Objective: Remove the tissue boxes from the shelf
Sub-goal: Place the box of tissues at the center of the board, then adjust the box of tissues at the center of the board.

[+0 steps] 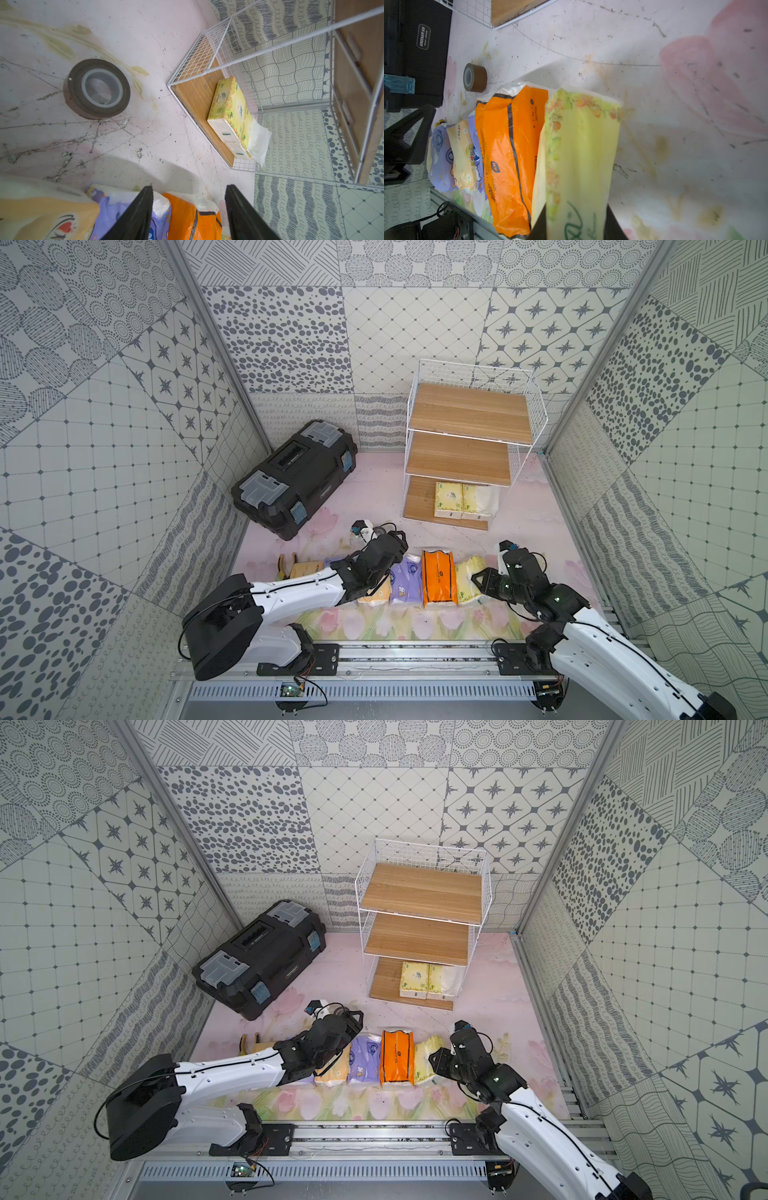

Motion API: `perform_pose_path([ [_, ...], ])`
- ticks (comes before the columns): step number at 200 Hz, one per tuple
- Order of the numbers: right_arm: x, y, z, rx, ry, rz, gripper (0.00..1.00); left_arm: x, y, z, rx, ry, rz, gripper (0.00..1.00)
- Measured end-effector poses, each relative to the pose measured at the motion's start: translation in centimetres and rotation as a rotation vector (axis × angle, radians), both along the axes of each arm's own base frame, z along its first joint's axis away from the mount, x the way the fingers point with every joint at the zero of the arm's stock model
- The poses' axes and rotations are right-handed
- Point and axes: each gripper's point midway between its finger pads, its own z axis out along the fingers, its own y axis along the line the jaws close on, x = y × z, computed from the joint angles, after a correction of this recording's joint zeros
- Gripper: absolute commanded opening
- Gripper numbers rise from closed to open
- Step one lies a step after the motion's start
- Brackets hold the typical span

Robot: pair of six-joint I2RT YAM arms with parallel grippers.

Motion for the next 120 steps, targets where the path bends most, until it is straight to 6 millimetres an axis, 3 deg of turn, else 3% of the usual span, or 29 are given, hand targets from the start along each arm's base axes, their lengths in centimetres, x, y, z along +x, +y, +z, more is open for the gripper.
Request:
perform_pose_path([
  [8, 0.1, 0.2, -0.3, 0.004, 0.007, 0.004, 0.33, 0.1, -0.1, -0.1, 0.001, 0.004, -0.005, 0.59],
  [24, 0.4, 0.3, -0.8, 0.001, 0.017, 0.0, 0.62, 0.2, -0.4, -0.3, -0.001, 0.009, -0.017, 0.59],
  [41, 0.8, -0.1, -1.3, -0.007, 0.032, -0.034, 0.74, 0.3, -0.8, -0.3, -0.001, 0.011, -0.028, 0.59],
  [80, 1.2, -3.2, -2.0, -0.118, 0.038, -0.176, 0.8, 0.6, -1.6, -0.2, 0.002, 0.009, -0.057, 0.59],
  [120, 1.7, -5.7, 0.2, -0.195, -0.008, -0.301, 0.78, 1.1, -2.5, -0.2, 0.012, 0.012, -0.084, 0.58],
])
